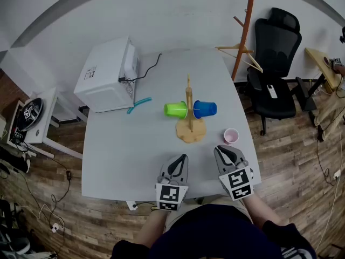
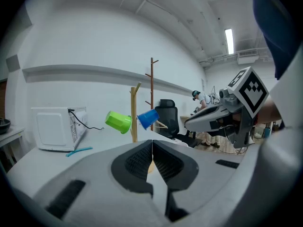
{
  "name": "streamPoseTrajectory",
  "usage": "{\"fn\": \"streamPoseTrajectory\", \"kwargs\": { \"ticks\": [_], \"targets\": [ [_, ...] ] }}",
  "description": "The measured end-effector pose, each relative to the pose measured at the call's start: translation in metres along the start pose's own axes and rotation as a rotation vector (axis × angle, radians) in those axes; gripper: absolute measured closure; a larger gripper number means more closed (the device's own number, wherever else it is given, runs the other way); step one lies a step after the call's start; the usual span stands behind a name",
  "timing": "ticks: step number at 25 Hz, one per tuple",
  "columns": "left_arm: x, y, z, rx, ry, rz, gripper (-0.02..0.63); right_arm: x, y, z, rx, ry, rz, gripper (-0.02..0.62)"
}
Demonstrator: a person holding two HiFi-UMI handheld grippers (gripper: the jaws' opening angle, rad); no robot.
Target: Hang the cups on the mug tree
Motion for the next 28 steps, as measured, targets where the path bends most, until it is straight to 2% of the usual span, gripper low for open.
{"fn": "streamPoseTrajectory", "kwargs": {
  "ticks": [15,28],
  "targets": [
    [-0.006,0.000,0.003,0.010,0.024,0.009,0.586,0.010,0.008,0.005,-0.040,0.044,-0.018,0.551],
    [-0.003,0.010,0.009,0.036,0.097,-0.009,0.586,0.036,0.012,0.005,-0.099,0.159,-0.032,0.551]
  ]
}}
Point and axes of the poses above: the fingertips, and each gripper's own axes: x backward along the fingers, z to its right, y out of its underside, the point moved 4 cm from there along x, backward along the fingers, and after that the axes turned 14 degrees about x, right-handed, at the moved point
